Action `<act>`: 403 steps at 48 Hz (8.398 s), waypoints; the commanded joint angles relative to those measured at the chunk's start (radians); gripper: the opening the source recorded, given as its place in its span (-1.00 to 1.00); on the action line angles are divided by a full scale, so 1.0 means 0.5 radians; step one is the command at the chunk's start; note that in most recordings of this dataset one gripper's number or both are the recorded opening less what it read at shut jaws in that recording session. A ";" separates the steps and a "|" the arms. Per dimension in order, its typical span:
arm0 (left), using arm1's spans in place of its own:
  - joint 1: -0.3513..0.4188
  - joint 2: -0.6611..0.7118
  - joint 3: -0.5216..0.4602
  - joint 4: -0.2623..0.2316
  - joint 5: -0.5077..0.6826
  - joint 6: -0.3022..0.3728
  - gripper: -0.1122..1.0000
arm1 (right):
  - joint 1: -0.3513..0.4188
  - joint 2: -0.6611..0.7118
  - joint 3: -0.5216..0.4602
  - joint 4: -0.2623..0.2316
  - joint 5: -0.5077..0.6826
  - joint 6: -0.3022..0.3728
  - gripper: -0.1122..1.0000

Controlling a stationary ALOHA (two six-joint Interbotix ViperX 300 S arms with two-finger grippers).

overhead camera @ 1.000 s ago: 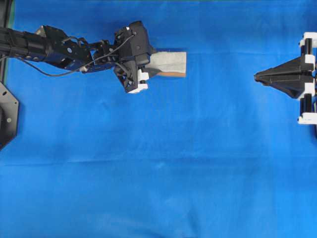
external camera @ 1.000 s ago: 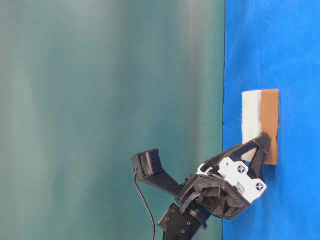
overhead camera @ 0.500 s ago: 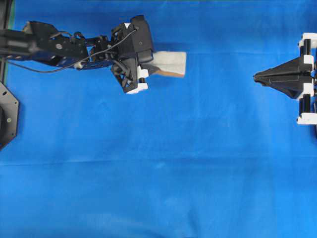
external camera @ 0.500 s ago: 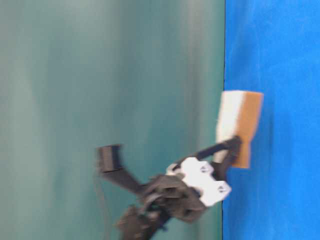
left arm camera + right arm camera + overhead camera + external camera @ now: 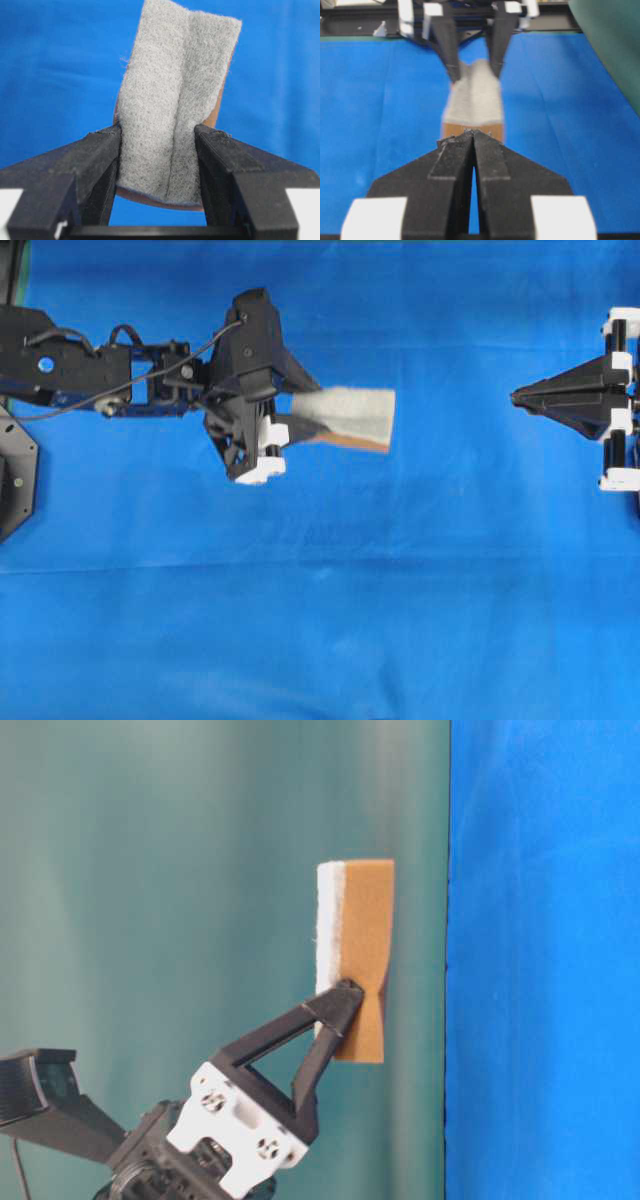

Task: Hand over the sponge with the left arm and wipe it with the right arm.
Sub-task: 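Lift the sponge with the left gripper and carry it toward the right gripper, then close the right gripper on the sponge's free end beside the left gripper, then open the left gripper and retract it to the left, then rub the held sponge back and forth on the table with the right gripper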

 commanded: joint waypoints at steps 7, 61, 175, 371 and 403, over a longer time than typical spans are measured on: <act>-0.064 -0.037 -0.015 -0.003 -0.006 -0.067 -0.07 | -0.006 0.018 -0.031 0.003 -0.006 0.006 -0.79; -0.055 -0.037 -0.012 -0.003 -0.006 -0.046 -0.07 | 0.092 1.117 -0.752 0.003 -0.034 0.132 0.49; -0.126 -0.776 0.574 0.000 -0.433 0.129 0.66 | 0.034 1.513 -0.917 -0.114 0.334 0.101 -0.51; -0.126 -1.577 1.009 -0.003 -0.316 0.098 0.65 | 0.242 2.037 -0.936 -0.282 0.264 0.515 -0.54; -0.126 -1.552 1.009 -0.006 -0.328 0.095 0.65 | 0.374 2.037 -1.009 -0.206 0.390 0.482 -0.54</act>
